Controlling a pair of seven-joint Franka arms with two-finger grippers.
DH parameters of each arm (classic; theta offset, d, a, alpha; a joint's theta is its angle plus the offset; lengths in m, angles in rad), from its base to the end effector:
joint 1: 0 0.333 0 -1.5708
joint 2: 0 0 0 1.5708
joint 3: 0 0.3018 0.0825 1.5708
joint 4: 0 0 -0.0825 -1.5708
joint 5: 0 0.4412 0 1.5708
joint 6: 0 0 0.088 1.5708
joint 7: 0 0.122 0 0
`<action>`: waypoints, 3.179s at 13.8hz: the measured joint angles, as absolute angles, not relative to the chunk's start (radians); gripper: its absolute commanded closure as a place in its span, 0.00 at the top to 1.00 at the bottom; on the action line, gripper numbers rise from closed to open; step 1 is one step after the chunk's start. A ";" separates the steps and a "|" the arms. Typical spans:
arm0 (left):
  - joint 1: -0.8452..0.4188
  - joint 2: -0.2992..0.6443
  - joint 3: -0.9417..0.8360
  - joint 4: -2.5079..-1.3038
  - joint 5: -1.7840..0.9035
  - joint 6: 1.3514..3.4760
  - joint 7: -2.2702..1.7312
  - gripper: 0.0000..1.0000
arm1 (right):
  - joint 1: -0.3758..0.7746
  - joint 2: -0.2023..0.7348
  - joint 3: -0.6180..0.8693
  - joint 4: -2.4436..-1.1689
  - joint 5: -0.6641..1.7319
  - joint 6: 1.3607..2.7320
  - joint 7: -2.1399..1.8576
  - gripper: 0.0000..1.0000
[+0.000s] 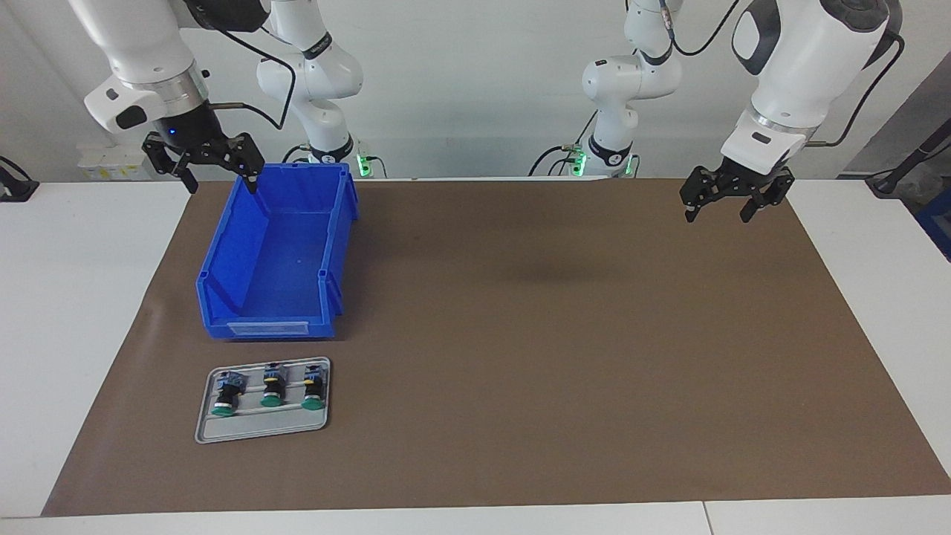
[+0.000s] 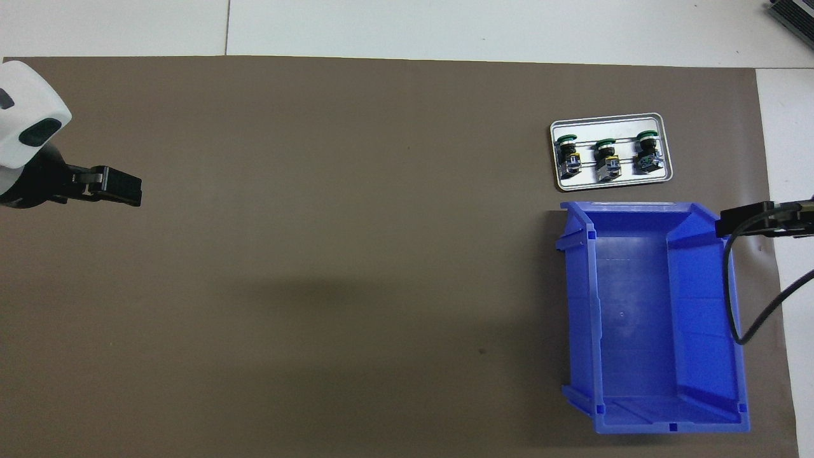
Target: Place and press button with both arms
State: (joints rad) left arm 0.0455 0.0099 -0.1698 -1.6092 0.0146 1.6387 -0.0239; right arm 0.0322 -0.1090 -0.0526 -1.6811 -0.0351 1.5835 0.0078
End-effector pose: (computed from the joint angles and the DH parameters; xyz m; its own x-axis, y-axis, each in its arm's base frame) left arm 0.6160 -0.0748 0.5749 0.9947 -0.1012 0.0200 -0.1009 -0.9948 -0.0124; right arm 0.5797 -0.0174 0.6029 0.9996 -0.0275 0.0115 -0.0278 -0.9992 0.0293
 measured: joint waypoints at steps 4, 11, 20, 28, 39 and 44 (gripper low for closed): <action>0.045 0.010 -0.170 -1.609 0.015 1.639 -0.024 1.00 | 0.032 -0.109 -0.053 -1.681 -0.035 1.583 0.008 1.00; 0.045 0.010 -0.170 -1.609 0.015 1.639 -0.024 1.00 | 0.020 -0.108 -0.055 -1.687 -0.035 1.599 0.008 1.00; 0.045 0.010 -0.170 -1.609 0.015 1.639 -0.024 1.00 | -0.018 0.196 -0.057 -1.624 -0.034 1.940 -0.034 1.00; 0.045 0.010 -0.170 -1.609 0.015 1.639 -0.024 1.00 | 0.002 0.475 -0.049 -1.589 -0.015 2.240 -0.051 0.96; 0.045 0.010 -0.170 -1.609 0.015 1.639 -0.024 1.00 | 0.009 0.505 -0.037 -1.759 -0.010 2.433 -0.109 0.20; 0.045 0.010 -0.170 -1.609 0.015 1.639 -0.024 1.00 | 0.005 0.505 -0.037 -1.750 0.015 2.484 -0.126 0.00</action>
State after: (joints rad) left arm 0.0455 0.0099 -0.1698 -1.6094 0.0146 1.6387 -0.0239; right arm 0.0045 0.5049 -0.0372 -1.7500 0.0145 2.4844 -0.1261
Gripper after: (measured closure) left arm 0.000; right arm 0.674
